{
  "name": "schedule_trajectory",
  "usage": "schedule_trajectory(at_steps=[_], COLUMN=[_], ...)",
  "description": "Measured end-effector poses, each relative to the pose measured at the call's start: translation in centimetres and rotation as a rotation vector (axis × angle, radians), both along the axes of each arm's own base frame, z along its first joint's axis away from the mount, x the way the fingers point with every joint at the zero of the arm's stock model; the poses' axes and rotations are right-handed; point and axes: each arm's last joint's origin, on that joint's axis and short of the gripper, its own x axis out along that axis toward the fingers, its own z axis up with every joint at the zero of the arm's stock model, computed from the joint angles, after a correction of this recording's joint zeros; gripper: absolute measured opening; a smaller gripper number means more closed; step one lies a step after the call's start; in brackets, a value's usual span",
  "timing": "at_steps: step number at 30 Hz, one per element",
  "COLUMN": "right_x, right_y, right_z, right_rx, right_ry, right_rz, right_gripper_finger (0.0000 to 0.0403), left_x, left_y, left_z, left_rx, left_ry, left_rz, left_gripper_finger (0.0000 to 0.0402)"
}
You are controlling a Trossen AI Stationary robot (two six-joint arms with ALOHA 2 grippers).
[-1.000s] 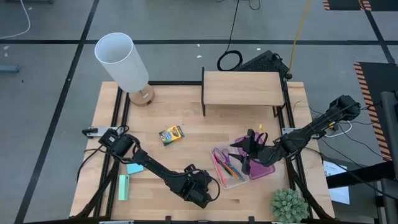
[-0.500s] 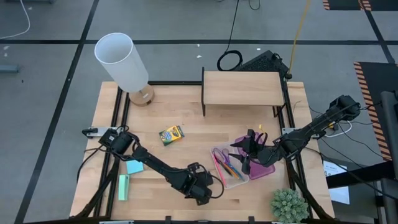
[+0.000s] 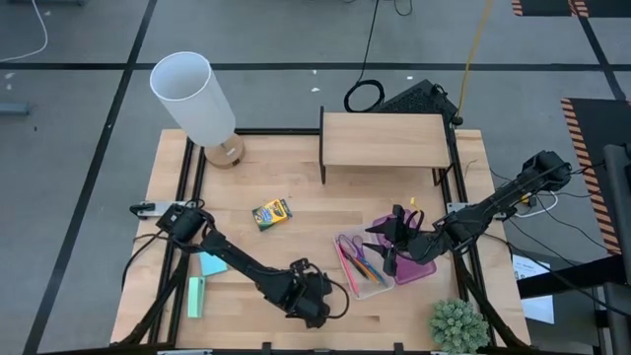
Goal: Pack school essentials
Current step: Put the yellow eraser into the purple supply box
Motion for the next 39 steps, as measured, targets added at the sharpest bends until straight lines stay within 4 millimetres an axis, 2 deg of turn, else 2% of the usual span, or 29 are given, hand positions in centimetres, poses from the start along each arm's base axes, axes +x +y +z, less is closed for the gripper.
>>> schedule_trajectory(at_steps=[4,9,15,23,28,34,39], right_x=[0.0,0.0,0.0,0.0,0.0,0.0,0.0], right_y=[0.0,0.0,0.0,0.0,0.0,0.0,0.0], right_z=[0.0,0.0,0.0,0.0,0.0,0.0,0.0], right_rx=[0.000,0.000,0.000,0.000,0.001,0.000,-0.004], right_ry=[-0.001,0.000,-0.001,-0.001,-0.002,-0.001,0.002], right_rz=[0.000,0.000,0.000,0.000,0.000,0.000,0.002], right_gripper_finger=[0.0177,0.0177,0.0177,0.0177,0.0177,0.0177,0.0177], left_x=[-0.4,-0.6,-0.8,-0.4,0.1,0.2,0.2], left_y=[-0.2,-0.9,-1.7,-1.5,-0.8,-1.0,-1.1], left_z=[0.1,0.4,-0.6,-0.4,-1.3,-2.4,-2.4], left_rx=[0.008,-0.084,-0.078,-0.172,-0.205,-0.211,-0.211], left_ry=[0.013,-0.020,-0.081,-0.109,-0.071,-0.051,-0.046], left_rz=[0.015,0.111,0.251,0.381,0.404,0.421,0.403], left_gripper_finger=[0.0203,0.0235,0.0239,0.0239,0.0239,0.0239,0.0239])
